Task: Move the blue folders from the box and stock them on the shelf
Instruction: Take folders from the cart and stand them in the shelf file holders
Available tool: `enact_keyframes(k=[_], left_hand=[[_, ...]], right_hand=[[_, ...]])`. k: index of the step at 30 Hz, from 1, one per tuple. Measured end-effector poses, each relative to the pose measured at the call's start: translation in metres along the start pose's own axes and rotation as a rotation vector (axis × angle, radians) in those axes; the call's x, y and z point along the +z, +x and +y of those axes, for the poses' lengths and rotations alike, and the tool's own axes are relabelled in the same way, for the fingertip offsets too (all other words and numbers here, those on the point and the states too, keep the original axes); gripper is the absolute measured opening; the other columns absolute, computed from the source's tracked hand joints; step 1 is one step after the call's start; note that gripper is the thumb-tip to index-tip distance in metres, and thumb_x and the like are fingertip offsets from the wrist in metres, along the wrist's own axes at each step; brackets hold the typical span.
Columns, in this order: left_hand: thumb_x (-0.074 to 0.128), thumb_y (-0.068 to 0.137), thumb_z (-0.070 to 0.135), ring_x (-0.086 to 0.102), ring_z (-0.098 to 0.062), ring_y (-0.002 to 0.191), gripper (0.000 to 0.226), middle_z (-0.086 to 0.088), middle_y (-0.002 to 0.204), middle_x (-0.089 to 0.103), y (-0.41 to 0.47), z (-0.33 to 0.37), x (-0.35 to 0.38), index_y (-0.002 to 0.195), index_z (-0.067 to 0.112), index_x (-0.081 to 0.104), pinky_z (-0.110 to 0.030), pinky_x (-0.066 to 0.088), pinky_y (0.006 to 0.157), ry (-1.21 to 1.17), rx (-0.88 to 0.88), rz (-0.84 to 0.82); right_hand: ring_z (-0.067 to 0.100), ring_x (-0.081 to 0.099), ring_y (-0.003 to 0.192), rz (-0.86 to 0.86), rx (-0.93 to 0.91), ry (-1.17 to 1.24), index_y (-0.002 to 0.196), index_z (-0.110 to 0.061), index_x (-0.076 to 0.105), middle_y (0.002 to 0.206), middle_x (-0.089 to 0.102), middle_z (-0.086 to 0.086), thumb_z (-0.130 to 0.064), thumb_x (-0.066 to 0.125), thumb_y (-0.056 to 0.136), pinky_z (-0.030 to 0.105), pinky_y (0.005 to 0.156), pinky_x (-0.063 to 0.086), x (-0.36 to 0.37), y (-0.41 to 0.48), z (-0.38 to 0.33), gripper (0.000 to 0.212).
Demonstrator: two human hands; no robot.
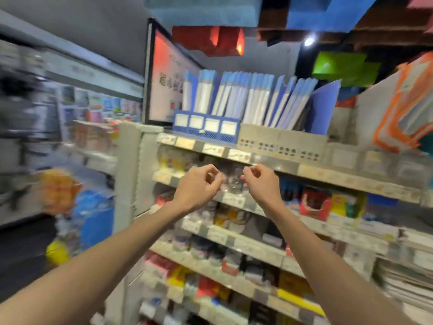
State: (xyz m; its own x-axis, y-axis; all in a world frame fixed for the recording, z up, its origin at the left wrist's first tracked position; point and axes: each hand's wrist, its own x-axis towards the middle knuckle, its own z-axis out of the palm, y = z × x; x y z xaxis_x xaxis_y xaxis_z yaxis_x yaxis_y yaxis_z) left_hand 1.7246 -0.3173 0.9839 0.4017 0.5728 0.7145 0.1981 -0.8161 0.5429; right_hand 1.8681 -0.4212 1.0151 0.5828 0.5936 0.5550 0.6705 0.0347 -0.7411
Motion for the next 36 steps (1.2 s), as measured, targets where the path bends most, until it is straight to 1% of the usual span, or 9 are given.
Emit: enact_keyframes(k=[4, 7, 11, 14, 17, 22, 28, 32, 36], left_hand=[[0.056, 0.095, 0.039, 0.07, -0.004, 0.06, 0.021, 0.01, 0.068, 0.073, -0.082, -0.068, -0.063, 0.081, 0.025, 0.064, -0.045, 0.06, 0.063, -0.019, -0.241, 0.01], [0.052, 0.09, 0.047, 0.069, -0.006, 0.059, 0.027, 0.013, 0.067, 0.073, -0.138, -0.114, -0.107, 0.078, 0.026, 0.062, -0.043, 0.059, 0.067, 0.084, -0.369, 0.062], [0.053, 0.089, 0.048, 0.069, -0.003, 0.063, 0.024, 0.018, 0.068, 0.072, -0.212, -0.177, -0.169, 0.08, 0.029, 0.064, -0.04, 0.058, 0.073, 0.175, -0.553, 0.126], [0.05, 0.09, 0.048, 0.069, -0.001, 0.065, 0.022, 0.02, 0.069, 0.072, -0.26, -0.218, -0.211, 0.081, 0.033, 0.063, -0.039, 0.059, 0.075, 0.207, -0.652, 0.171], [0.049, 0.089, 0.048, 0.068, -0.003, 0.063, 0.021, 0.018, 0.069, 0.073, -0.308, -0.261, -0.259, 0.082, 0.033, 0.063, -0.041, 0.059, 0.073, 0.187, -0.749, 0.241], [0.05, 0.089, 0.049, 0.072, -0.002, 0.069, 0.024, 0.013, 0.069, 0.074, -0.379, -0.352, -0.337, 0.082, 0.03, 0.063, -0.045, 0.06, 0.074, 0.135, -0.913, 0.307], [0.056, 0.098, 0.036, 0.065, 0.004, 0.058, 0.018, 0.017, 0.069, 0.072, -0.448, -0.421, -0.397, 0.08, 0.032, 0.059, -0.032, 0.055, 0.07, 0.19, -1.103, 0.3], [0.054, 0.1, 0.042, 0.068, -0.012, 0.066, 0.016, 0.01, 0.083, 0.075, -0.488, -0.457, -0.42, 0.093, 0.03, 0.06, -0.037, 0.056, 0.07, 0.158, -1.237, 0.288], [0.051, 0.102, 0.047, 0.071, -0.016, 0.078, 0.018, 0.004, 0.099, 0.073, -0.519, -0.497, -0.431, 0.105, 0.031, 0.059, -0.044, 0.058, 0.075, 0.081, -1.36, 0.32]], right_hand=[[0.028, 0.069, 0.08, -0.225, 0.033, 0.1, 0.082, -0.008, 0.066, 0.081, 0.072, 0.009, -0.032, 0.055, 0.094, 0.048, 0.079, 0.057, 0.096, -0.065, -0.012, 0.029], [0.023, 0.069, 0.079, -0.341, 0.026, 0.136, 0.082, -0.015, 0.068, 0.081, 0.072, 0.002, -0.033, 0.056, 0.093, 0.047, 0.077, 0.057, 0.163, -0.107, -0.021, 0.024], [0.025, 0.071, 0.079, -0.515, 0.051, 0.179, 0.076, -0.021, 0.065, 0.081, 0.074, 0.002, -0.048, 0.05, 0.079, 0.052, 0.078, 0.057, 0.262, -0.158, -0.035, 0.031], [0.021, 0.07, 0.082, -0.635, 0.045, 0.191, 0.081, -0.024, 0.065, 0.086, 0.074, 0.001, -0.038, 0.057, 0.091, 0.043, 0.08, 0.056, 0.327, -0.201, -0.057, 0.019], [0.016, 0.065, 0.078, -0.731, 0.016, 0.186, 0.079, -0.021, 0.066, 0.079, 0.07, -0.002, -0.025, 0.059, 0.095, 0.031, 0.076, 0.048, 0.399, -0.245, -0.083, 0.018], [0.026, 0.071, 0.076, -0.909, 0.04, 0.214, 0.068, -0.028, 0.063, 0.078, 0.075, 0.001, -0.044, 0.054, 0.079, 0.054, 0.078, 0.056, 0.541, -0.317, -0.11, 0.021], [0.029, 0.07, 0.073, -1.094, 0.059, 0.088, 0.072, -0.015, 0.066, 0.072, 0.072, 0.004, -0.03, 0.057, 0.086, 0.052, 0.074, 0.056, 0.641, -0.382, -0.127, 0.023], [0.032, 0.07, 0.083, -1.214, 0.051, -0.006, 0.085, -0.013, 0.072, 0.084, 0.074, 0.011, -0.027, 0.056, 0.086, 0.051, 0.08, 0.056, 0.699, -0.416, -0.127, 0.022], [0.034, 0.071, 0.086, -1.335, 0.069, -0.084, 0.094, -0.015, 0.07, 0.092, 0.075, 0.009, -0.03, 0.056, 0.091, 0.053, 0.078, 0.058, 0.757, -0.439, -0.108, 0.021]])
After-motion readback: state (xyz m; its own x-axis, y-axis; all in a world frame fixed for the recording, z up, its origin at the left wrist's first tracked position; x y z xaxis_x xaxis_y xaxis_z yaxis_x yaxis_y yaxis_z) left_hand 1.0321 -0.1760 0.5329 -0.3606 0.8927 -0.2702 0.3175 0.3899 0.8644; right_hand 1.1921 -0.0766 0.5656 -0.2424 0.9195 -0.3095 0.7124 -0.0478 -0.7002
